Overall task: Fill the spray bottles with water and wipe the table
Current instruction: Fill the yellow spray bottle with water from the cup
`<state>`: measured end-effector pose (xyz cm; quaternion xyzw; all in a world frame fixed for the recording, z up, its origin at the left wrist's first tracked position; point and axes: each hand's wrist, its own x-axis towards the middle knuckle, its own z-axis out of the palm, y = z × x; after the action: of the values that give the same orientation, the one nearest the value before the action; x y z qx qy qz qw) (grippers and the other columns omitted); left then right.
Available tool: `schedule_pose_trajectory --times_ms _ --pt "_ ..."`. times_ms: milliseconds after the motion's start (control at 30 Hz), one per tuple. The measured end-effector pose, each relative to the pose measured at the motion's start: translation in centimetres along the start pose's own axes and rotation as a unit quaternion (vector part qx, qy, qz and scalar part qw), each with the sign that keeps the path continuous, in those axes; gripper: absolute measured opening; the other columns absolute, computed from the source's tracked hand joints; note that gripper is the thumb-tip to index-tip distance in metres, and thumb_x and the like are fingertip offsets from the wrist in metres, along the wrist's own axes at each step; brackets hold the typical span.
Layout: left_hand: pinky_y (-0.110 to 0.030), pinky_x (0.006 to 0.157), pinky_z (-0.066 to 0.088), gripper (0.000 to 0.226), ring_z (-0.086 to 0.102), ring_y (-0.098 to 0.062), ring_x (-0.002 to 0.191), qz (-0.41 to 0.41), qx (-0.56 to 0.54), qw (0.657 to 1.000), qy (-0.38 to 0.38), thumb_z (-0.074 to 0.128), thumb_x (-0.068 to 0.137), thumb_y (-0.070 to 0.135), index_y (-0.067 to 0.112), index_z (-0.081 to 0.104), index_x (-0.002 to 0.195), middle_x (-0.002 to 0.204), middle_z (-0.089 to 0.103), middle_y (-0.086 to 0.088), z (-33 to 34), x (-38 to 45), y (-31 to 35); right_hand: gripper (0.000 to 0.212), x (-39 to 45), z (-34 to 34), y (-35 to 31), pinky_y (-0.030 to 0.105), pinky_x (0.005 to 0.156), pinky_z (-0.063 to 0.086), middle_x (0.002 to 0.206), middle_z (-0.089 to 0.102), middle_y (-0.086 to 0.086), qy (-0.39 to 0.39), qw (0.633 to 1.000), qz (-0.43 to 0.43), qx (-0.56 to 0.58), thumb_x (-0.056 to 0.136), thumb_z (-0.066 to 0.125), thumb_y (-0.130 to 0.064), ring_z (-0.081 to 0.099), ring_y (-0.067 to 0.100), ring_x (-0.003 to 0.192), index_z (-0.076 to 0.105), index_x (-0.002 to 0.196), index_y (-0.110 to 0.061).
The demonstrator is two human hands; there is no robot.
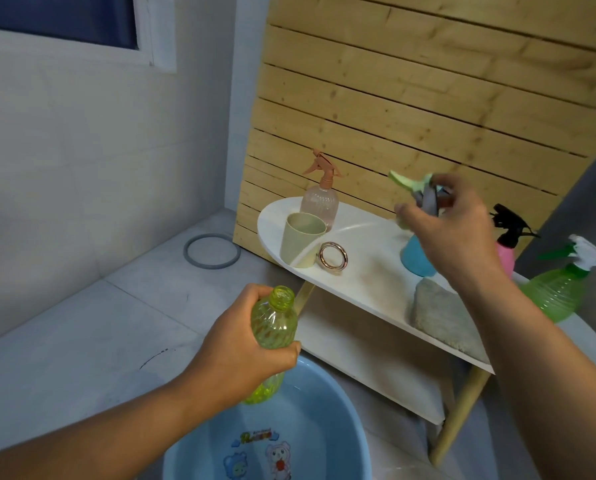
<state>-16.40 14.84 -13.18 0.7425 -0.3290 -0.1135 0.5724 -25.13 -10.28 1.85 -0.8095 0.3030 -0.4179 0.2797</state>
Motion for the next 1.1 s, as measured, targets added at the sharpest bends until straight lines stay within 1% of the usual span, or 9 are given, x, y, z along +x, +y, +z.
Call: schedule_pose_trajectory --times_ms 133,333,467,667,767,833,900,967,1100 --pt "-0.013 0.067 0.054 0.059 0.067 0.0 0.089 -0.002 0.002 1.0 0.006 0.083 0.059 0.048 0.052 0.05 0.109 0.1 0.066 0.023 -0.1 0.3 -0.4 0.061 -2.1 -1.3 -4.3 0.031 0.087 0.056 0.127 0.052 -0.004 0.049 0.992 -0.112 0.01 0.079 0.075 -0.047 0.061 0.011 0.11 0.049 0.134 -0.041" --pt "-0.009 0.067 0.051 0.061 0.067 -0.002 0.09 -0.001 0.003 1.0 0.01 0.084 0.058 0.049 0.048 0.052 0.11 0.098 0.067 0.021 -0.4 0.2 -0.8 0.062 -3.4 -1.9 -6.4 0.037 0.092 0.057 0.129 0.041 -0.008 0.069 0.977 -0.199 -0.006 0.08 0.075 -0.037 0.062 0.003 0.104 0.049 0.137 -0.036" --pt "-0.012 0.069 0.053 0.06 0.068 -0.002 0.089 0.006 -0.001 1.0 0.007 0.083 0.059 0.049 0.05 0.052 0.11 0.099 0.068 0.021 -0.3 0.0 -0.5 0.064 -3.7 -1.6 -6.4 0.037 0.087 0.056 0.124 0.036 -0.014 0.095 0.971 -0.216 -0.036 0.081 0.075 -0.036 0.049 -0.022 0.091 0.048 0.138 -0.034" --pt "-0.011 0.069 0.054 0.059 0.068 -0.001 0.088 0.011 -0.009 1.0 -0.002 0.084 0.06 0.047 0.05 0.052 0.109 0.099 0.068 0.022 0.1 -0.4 0.0 0.064 -4.3 -0.6 -6.2 0.03 0.071 0.046 0.123 0.041 -0.007 0.104 0.958 -0.259 -0.073 0.081 0.072 -0.036 0.041 -0.007 0.084 0.048 0.141 -0.03" --pt "-0.012 0.069 0.054 0.06 0.067 0.0 0.089 0.01 -0.012 1.0 0.0 0.085 0.059 0.048 0.052 0.052 0.109 0.098 0.067 0.023 0.2 -0.4 0.2 0.066 -4.7 -0.1 -6.0 0.034 0.068 0.054 0.126 0.04 -0.008 0.099 0.951 -0.287 -0.053 0.082 0.073 -0.034 0.046 -0.019 0.088 0.047 0.143 -0.028" --pt "-0.012 0.07 0.055 0.061 0.067 0.0 0.09 0.008 -0.012 1.0 0.003 0.086 0.058 0.048 0.053 0.052 0.109 0.1 0.067 0.023 0.2 -0.2 0.2 0.069 -5.0 0.3 -5.9 0.036 0.074 0.058 0.13 0.045 -0.002 0.071 0.949 -0.307 -0.019 0.081 0.075 -0.03 0.042 -0.023 0.099 0.048 0.144 -0.024" --pt "-0.013 0.07 0.056 0.062 0.068 0.0 0.09 0.007 -0.011 1.0 0.009 0.089 0.059 0.045 0.053 0.052 0.108 0.1 0.067 0.023 0.1 -0.1 0.2 0.074 -5.7 1.1 -5.8 0.026 0.083 0.055 0.132 0.048 0.004 0.019 0.95 -0.313 0.017 0.08 0.078 -0.026 0.041 -0.018 0.109 0.046 0.146 -0.022" --pt "-0.012 0.07 0.054 0.062 0.068 0.001 0.089 0.009 -0.012 1.0 0.017 0.091 0.06 0.042 0.052 0.052 0.107 0.1 0.068 0.023 0.1 0.1 0.2 0.078 -6.8 2.1 -5.6 0.012 0.089 0.047 0.133 0.048 0.002 -0.031 0.949 -0.31 0.039 0.078 0.081 -0.022 0.043 -0.014 0.115 0.045 0.147 -0.023" --pt "-0.009 0.069 0.052 0.063 0.069 0.002 0.088 0.015 -0.024 0.999 0.029 0.091 0.059 0.041 0.054 0.051 0.106 0.1 0.068 0.025 0.0 0.4 0.4 0.082 -8.8 3.6 -5.0 0.008 0.094 0.042 0.134 0.048 -0.002 -0.143 0.937 -0.311 0.072 0.078 0.082 -0.016 0.05 0.001 0.122 0.042 0.149 -0.026"
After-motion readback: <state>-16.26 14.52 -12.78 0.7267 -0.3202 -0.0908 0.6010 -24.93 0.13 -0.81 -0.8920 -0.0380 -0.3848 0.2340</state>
